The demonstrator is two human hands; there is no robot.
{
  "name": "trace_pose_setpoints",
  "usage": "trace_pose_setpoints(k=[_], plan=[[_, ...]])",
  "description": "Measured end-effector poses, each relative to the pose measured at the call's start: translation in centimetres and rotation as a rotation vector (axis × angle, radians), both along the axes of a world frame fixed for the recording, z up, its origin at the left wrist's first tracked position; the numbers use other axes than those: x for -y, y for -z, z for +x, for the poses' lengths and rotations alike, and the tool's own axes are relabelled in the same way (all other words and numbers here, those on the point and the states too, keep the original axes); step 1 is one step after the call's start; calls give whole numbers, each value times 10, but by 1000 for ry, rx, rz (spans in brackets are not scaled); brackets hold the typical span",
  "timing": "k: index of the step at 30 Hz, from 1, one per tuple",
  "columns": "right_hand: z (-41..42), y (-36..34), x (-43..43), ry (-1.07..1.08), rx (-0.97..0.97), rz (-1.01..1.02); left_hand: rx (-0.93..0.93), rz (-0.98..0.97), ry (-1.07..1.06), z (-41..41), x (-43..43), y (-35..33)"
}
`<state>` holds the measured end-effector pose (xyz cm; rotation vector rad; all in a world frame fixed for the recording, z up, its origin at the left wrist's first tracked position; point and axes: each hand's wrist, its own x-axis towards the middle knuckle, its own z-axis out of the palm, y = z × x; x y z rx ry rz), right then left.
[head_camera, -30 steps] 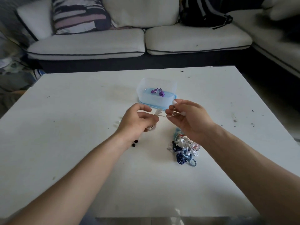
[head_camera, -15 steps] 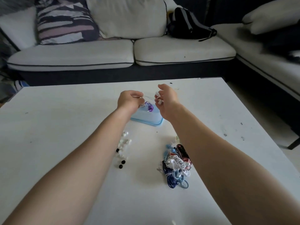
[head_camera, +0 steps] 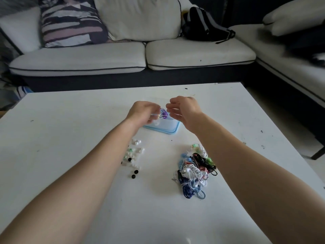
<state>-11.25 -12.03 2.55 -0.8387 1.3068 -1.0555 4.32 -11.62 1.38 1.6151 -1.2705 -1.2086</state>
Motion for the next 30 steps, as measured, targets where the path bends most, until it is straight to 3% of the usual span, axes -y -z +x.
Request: trace_pose_setpoints(k=[4, 10, 17, 25, 27, 30], plan=[[-29, 4, -41, -183, -387, -150, 80, 26, 152, -4, -43, 10], [-62, 29, -80, -581, -952, -201, 236, 115, 366, -30, -85, 41], [-69, 42, -94, -591, -1479, -86, 143, 186, 385, -51, -109, 53], [-77, 35, -96, -643, -1359, -67, 134, 186, 404, -54, -111, 61], [-80, 24, -93, -544, -1208, -87, 138, 173, 418, -52, -113, 59], [-83, 6, -90, -414, -805, -95, 147, 168, 442, -48, -115, 52]])
